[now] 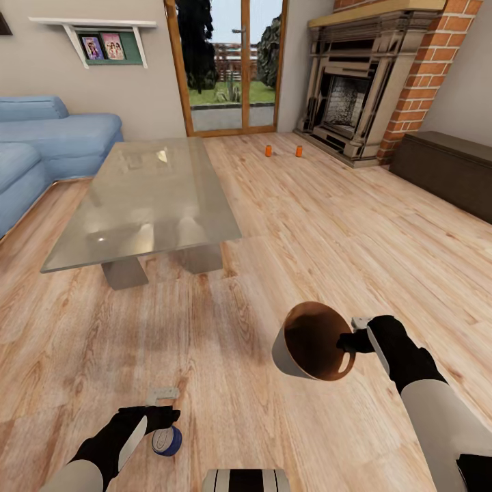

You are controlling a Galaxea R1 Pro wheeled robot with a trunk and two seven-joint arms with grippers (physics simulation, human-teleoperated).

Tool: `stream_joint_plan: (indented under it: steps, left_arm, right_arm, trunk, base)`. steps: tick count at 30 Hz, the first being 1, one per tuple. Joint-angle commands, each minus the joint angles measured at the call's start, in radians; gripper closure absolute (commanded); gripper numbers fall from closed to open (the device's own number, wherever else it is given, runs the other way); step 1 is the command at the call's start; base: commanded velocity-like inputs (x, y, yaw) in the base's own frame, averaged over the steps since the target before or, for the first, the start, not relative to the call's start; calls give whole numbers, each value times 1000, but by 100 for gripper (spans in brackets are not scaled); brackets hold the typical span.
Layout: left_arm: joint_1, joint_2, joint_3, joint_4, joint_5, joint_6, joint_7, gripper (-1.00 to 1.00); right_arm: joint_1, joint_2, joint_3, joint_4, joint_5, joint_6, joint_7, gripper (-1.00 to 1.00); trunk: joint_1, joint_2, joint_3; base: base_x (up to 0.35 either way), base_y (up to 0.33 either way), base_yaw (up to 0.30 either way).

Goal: Put the three can of soda from the living room inside the tash can in the kitchen.

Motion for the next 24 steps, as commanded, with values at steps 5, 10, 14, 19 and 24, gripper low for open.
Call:
stream_joint_plan:
  steps: [5, 10, 14, 19, 24]
  left_arm:
    - [0, 0, 0, 0, 0, 0, 0, -100]
    - [0, 0, 1, 0, 1, 0, 0, -100]
    - [0, 0, 1, 0, 1, 0, 0, -100]
    - [0, 0, 0, 0, 1, 0, 0, -100]
    - [0, 0, 0, 0, 1, 0, -1, -100]
  right_arm:
    - [0, 0, -1, -2, -25, 2, 3, 100]
    - [0, 0, -1, -3, -25, 2, 3, 100]
    - [0, 0, 0, -4, -25, 2, 3, 100]
    - [0, 1, 0, -4, -25, 2, 3, 100]
    - [0, 1, 0, -4, -25, 2, 3, 100]
  trunk:
    - [1, -1, -12]
    - [4, -2, -31]
    - [4, -2, -39]
    - [4, -2, -39]
    - [4, -2, -39]
  base:
    - [0, 0, 0]
    - [0, 0, 0]
    - [0, 0, 0]
    - [0, 0, 0]
    - [0, 0, 0]
